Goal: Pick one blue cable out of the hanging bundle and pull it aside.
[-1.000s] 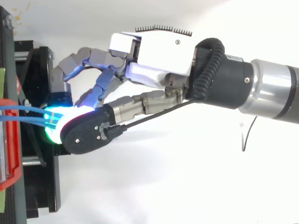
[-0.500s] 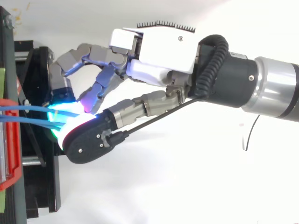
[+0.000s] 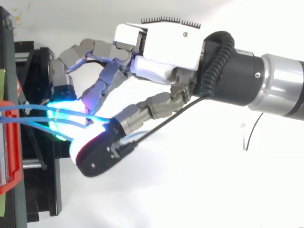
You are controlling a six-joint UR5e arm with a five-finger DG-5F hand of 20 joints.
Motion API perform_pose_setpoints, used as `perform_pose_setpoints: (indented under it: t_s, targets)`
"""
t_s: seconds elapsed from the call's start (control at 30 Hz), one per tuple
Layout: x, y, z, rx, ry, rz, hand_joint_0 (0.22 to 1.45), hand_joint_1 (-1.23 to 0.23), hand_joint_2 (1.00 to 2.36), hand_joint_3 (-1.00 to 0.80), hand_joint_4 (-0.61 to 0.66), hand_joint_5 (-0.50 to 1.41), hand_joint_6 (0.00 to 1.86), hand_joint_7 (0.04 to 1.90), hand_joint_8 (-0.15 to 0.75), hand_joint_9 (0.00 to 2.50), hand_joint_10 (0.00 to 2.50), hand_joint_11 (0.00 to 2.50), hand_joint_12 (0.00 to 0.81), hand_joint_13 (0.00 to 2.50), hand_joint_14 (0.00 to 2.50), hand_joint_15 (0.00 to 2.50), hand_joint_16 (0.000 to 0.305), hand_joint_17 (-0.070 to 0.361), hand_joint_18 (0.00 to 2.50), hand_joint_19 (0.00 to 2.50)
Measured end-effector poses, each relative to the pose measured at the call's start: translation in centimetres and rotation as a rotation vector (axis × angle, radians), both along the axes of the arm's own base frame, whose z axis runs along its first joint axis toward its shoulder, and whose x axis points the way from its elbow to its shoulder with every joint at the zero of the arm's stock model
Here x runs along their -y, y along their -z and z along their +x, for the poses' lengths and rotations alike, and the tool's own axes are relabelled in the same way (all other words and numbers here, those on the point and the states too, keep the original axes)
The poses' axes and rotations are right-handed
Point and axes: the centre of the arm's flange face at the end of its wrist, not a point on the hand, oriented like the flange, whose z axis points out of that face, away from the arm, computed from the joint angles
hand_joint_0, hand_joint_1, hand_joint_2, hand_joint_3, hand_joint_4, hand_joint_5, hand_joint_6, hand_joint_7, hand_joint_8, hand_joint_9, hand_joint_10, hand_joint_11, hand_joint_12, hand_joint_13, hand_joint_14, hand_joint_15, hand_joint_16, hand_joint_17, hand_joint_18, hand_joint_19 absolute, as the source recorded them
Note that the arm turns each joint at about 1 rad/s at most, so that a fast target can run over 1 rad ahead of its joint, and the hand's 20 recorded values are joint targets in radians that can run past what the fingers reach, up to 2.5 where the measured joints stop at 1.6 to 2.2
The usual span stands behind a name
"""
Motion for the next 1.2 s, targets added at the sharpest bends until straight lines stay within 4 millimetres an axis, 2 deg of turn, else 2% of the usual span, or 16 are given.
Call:
perform_pose_setpoints:
  t_s: [0.2,0.4,0.5,0.57,0.6,0.67,0.73,0.87,0.93,1.1,1.2]
  targets:
    - [0.04,0.04,-0.03,-0.004,-0.009,-0.003,0.50,-1.04,1.00,-0.50,-0.26,-0.11,0.92,1.01,0.173,1.14,0.01,0.38,0.287,0.92,0.02,0.56,0.032,0.072,0.73,0.48]
    - [0.03,0.10,-0.06,-0.008,-0.018,-0.004,0.44,-0.84,1.00,-0.50,-0.23,-0.11,0.91,0.99,0.207,1.16,0.01,0.37,0.320,0.94,0.02,0.56,0.040,0.089,0.75,0.50]
    - [0.00,0.13,-0.09,-0.011,-0.020,-0.005,0.40,-0.67,1.00,-0.50,-0.21,-0.11,0.90,0.98,0.230,1.20,0.01,0.38,0.352,0.96,0.02,0.57,0.046,0.104,0.76,0.53]
    - [-0.01,0.15,-0.10,-0.012,-0.020,-0.005,0.40,-0.56,1.00,-0.50,-0.20,-0.11,0.90,0.94,0.243,1.22,0.01,0.39,0.361,0.96,0.02,0.57,0.050,0.112,0.76,0.55]
    - [-0.02,0.16,-0.11,-0.012,-0.020,-0.005,0.40,-0.52,1.00,-0.50,-0.19,-0.11,0.89,0.86,0.242,1.22,0.01,0.38,0.368,0.96,0.02,0.57,0.051,0.114,0.75,0.55]
    - [-0.02,0.15,-0.11,-0.012,-0.020,-0.005,0.40,-0.47,1.00,-0.50,-0.16,-0.09,0.85,0.96,0.241,1.22,0.01,0.38,0.369,0.95,0.02,0.57,0.051,0.115,0.74,0.57]
    - [-0.05,0.17,-0.11,-0.013,-0.021,-0.005,0.42,-0.45,1.00,-0.50,-0.15,-0.09,0.84,0.97,0.242,1.23,0.01,0.38,0.365,0.95,0.02,0.58,0.050,0.113,0.73,0.58]
    - [0.00,0.19,-0.14,-0.015,-0.020,-0.005,0.51,-0.45,1.00,-0.50,-0.16,-0.09,0.83,1.03,0.219,1.22,0.01,0.42,0.332,0.92,0.02,0.61,0.043,0.097,0.66,0.63]
    - [-0.01,0.17,-0.13,-0.015,-0.021,-0.005,0.56,-0.53,1.00,-0.47,-0.16,-0.09,0.83,1.06,0.214,1.22,0.01,0.43,0.319,0.92,0.02,0.62,0.041,0.091,0.64,0.65]
    - [-0.02,0.19,-0.14,-0.016,-0.021,-0.005,0.56,-0.67,1.01,-0.23,-0.06,-0.11,0.86,0.99,0.264,1.20,0.02,0.45,0.372,0.96,0.02,0.60,0.049,0.111,0.73,0.61]
    - [0.02,0.19,-0.14,-0.016,-0.021,-0.005,0.57,-0.76,1.02,-0.15,-0.01,-0.13,0.89,0.99,0.280,1.14,0.01,0.51,0.360,0.92,0.02,0.61,0.048,0.108,0.72,0.60]
